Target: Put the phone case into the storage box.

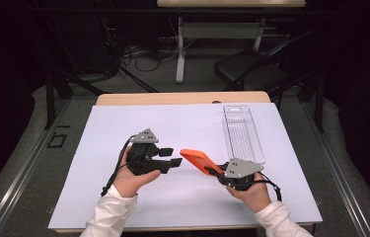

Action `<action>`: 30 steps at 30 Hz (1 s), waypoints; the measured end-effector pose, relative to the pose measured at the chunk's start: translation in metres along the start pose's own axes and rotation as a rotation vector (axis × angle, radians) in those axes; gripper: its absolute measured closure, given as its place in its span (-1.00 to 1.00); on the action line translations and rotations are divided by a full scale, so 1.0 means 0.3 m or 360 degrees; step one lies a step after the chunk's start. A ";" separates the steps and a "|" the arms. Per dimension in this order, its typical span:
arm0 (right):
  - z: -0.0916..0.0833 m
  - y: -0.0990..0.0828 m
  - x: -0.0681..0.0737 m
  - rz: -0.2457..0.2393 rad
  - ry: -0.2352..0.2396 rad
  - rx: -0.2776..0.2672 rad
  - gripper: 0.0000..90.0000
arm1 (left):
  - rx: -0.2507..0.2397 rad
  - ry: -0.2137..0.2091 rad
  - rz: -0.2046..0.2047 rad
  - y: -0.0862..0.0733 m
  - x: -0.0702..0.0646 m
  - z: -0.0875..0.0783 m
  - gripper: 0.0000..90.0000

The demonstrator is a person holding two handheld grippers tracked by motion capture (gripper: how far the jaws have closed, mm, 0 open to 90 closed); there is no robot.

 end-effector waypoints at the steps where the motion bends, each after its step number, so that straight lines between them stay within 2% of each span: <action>1: 0.000 0.000 0.000 0.0000 0.0000 0.0000 0.93 | 0.0000 0.0000 0.0000 0.000 0.000 0.000 0.08; 6: 0.001 0.000 0.001 0.0013 0.0009 -0.0012 0.93 | 0.0007 -0.0027 0.0024 0.000 -0.005 0.004 0.09; 13: 0.002 0.001 0.003 0.0030 0.0025 -0.0031 0.93 | -0.0005 -0.0058 0.0021 -0.001 -0.018 0.011 0.12; 14: 0.003 0.002 0.005 0.0026 0.0034 -0.0037 0.93 | 0.0011 -0.0057 0.0043 -0.001 -0.018 0.013 0.15; 17: 0.004 0.003 0.008 0.0029 0.0047 -0.0040 0.93 | 0.0017 -0.0052 0.0045 -0.003 -0.024 0.022 0.19; 30: 0.012 0.008 0.021 0.0015 0.0108 -0.0069 0.93 | 0.0006 -0.0070 0.0139 -0.006 -0.042 0.035 0.41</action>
Point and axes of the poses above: each handheld gripper's, and its own axes: z roughly forward along the jaws, y roughly out of its top, x roughly to its left, the point moved 2 cm from there along z, roughly forward along the jaws, and after that the axes turned 13 degrees about y, right-handed, at the moved point
